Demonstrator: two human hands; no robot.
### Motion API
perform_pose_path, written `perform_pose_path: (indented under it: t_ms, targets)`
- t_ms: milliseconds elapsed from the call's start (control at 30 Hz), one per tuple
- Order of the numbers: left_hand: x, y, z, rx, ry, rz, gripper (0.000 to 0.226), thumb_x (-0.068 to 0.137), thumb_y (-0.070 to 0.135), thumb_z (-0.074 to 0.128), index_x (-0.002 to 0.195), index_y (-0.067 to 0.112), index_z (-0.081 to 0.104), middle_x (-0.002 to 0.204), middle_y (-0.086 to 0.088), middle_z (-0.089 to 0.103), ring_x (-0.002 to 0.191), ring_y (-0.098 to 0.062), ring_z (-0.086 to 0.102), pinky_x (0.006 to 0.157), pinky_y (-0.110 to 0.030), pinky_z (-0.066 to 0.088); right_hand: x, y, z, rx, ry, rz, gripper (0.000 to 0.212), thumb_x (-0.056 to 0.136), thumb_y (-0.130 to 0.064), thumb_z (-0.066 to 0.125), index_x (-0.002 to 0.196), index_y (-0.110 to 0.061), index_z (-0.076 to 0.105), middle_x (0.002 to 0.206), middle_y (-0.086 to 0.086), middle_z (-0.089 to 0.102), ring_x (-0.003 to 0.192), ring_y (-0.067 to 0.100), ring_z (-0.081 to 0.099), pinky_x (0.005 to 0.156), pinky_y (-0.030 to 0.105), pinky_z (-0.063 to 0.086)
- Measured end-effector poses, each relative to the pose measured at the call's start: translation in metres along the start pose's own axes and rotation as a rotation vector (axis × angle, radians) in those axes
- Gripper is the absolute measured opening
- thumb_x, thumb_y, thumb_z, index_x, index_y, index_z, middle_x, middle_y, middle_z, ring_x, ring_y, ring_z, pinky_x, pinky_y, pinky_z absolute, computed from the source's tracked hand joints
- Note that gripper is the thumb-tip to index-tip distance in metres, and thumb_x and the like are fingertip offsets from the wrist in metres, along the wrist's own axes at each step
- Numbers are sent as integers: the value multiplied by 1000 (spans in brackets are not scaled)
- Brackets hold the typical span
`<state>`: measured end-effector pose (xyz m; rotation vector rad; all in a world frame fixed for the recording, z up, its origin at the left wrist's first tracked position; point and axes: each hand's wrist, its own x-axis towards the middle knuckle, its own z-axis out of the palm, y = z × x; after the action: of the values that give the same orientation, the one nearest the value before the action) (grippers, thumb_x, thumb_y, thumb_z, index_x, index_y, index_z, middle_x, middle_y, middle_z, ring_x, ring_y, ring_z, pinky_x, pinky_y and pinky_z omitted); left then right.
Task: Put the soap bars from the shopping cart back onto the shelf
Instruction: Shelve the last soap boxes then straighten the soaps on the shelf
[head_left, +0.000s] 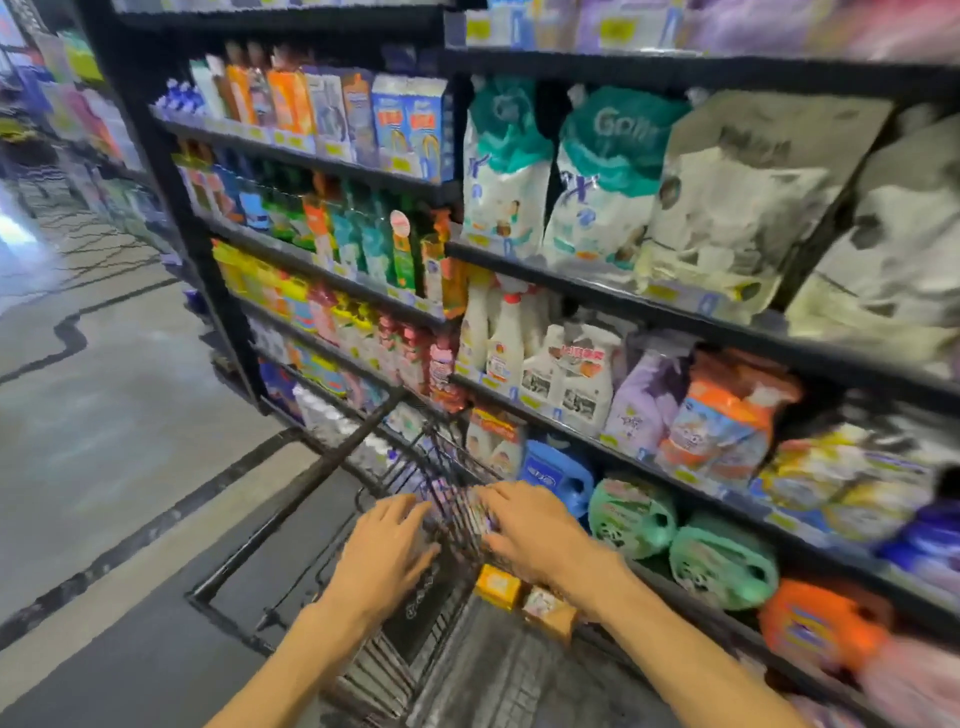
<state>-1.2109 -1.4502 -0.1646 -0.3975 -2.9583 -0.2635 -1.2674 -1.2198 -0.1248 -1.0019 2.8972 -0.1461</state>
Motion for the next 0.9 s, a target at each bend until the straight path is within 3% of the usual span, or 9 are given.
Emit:
perform_pose_path:
  t_ms: [133, 300, 567, 733, 900]
  targets:
    - [48, 11, 30, -48, -90, 151, 57, 94, 55, 37, 136, 20, 50, 125, -3, 56, 113, -26, 53, 89, -38, 50, -14, 33, 14, 20, -18, 174, 62, 93, -41, 55, 148, -17, 36, 138, 8, 51, 122, 32, 50, 91, 47, 48]
    - [92, 29, 78, -62, -235, 257, 57, 95, 54, 42, 143, 22, 42, 133, -5, 51, 121, -27, 49, 97, -39, 46, -36, 72, 34, 62, -35, 347, 62, 93, -41, 55, 148, -19, 36, 141, 5, 49, 126, 29, 48, 101, 44, 42]
    - [123, 22, 165, -68, -422, 238, 48, 94, 46, 52, 134, 20, 47, 124, -6, 53, 111, -29, 53, 90, -41, 49, -29, 112, 119, 198, -151, 472, 60, 93, -42, 55, 147, -23, 35, 141, 2, 49, 130, 25, 46, 100, 38, 41]
    - [135, 3, 249, -112, -486, 226, 41, 93, 38, 57, 129, 18, 53, 116, -7, 57, 102, -30, 58, 84, -41, 51, -14, 127, 200, 248, -308, 564, 52, 97, -42, 49, 144, -24, 38, 140, 2, 48, 128, 26, 47, 101, 40, 42]
    - [134, -15, 334, -125, -662, 137, 53, 96, 27, 56, 146, 18, 40, 143, -9, 45, 130, -32, 45, 107, -41, 40, -14, 137, 278, 314, -358, 627, 52, 100, -41, 45, 148, -24, 32, 149, 1, 39, 139, 24, 35, 111, 37, 35]
